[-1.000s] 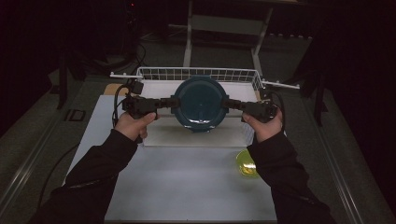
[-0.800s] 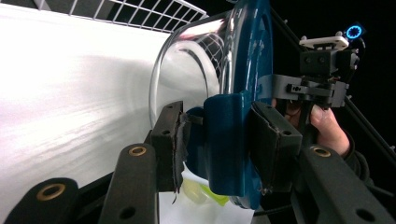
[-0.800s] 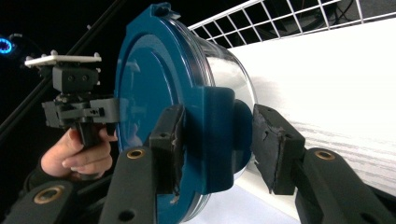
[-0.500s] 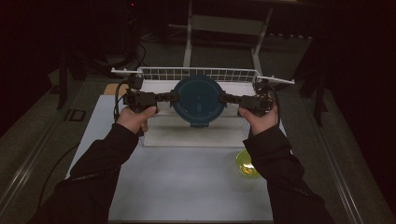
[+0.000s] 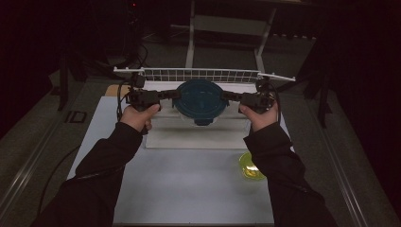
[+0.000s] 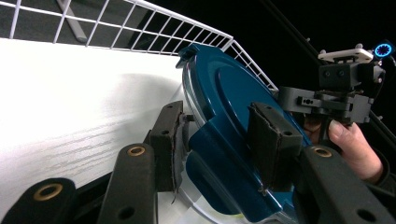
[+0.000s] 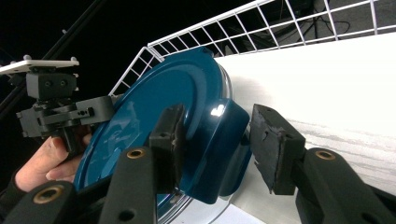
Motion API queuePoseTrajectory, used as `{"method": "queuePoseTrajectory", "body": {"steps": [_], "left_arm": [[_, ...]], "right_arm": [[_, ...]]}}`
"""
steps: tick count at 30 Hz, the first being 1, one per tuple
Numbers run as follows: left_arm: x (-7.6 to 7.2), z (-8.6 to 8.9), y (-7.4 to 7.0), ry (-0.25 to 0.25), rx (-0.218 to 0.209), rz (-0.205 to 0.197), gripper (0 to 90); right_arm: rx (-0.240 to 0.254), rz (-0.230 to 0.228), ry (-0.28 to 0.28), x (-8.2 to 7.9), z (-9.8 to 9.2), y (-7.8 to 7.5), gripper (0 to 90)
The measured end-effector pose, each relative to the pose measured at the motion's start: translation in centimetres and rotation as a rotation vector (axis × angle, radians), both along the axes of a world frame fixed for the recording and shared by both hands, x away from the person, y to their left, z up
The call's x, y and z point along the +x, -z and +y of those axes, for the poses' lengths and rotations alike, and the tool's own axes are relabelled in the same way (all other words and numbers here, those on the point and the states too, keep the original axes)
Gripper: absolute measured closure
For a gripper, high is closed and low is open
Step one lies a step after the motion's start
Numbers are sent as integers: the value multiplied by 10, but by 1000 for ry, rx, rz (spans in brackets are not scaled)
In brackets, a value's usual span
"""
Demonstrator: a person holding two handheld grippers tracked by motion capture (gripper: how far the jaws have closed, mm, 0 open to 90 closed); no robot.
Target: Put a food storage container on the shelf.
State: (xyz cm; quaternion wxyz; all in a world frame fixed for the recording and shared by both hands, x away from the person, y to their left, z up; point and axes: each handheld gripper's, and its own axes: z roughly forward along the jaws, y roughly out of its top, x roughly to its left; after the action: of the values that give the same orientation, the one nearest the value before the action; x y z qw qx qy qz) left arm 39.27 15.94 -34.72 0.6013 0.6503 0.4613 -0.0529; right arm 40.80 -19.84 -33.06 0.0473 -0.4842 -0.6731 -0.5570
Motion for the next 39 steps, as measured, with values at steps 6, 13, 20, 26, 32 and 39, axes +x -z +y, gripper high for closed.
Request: {"method": "queuePoseTrajectory", "body": {"steps": [6,13,20,26,32,39], "left_arm": [[-5,0,-2,-22,30,-33,482],[-14,7,-8,-53,38,-71,429],[-37,12,-10,-37,36,-151,311],[-61,13,-10,-48,104,-241,135],[-82,14,-5,-29,120,-313,13],[-98,8,14,33,145,-323,7]], "right_arm": [[-11,-52,3,-2,-2,-5,525],[-84,-160,-8,-18,-2,-16,473],[-73,-194,-39,-40,-6,-22,528],[-62,-197,-71,-62,-7,-16,577],[-78,-216,-112,-81,-4,-14,604],[-53,-216,-171,-99,3,-9,696]]}}
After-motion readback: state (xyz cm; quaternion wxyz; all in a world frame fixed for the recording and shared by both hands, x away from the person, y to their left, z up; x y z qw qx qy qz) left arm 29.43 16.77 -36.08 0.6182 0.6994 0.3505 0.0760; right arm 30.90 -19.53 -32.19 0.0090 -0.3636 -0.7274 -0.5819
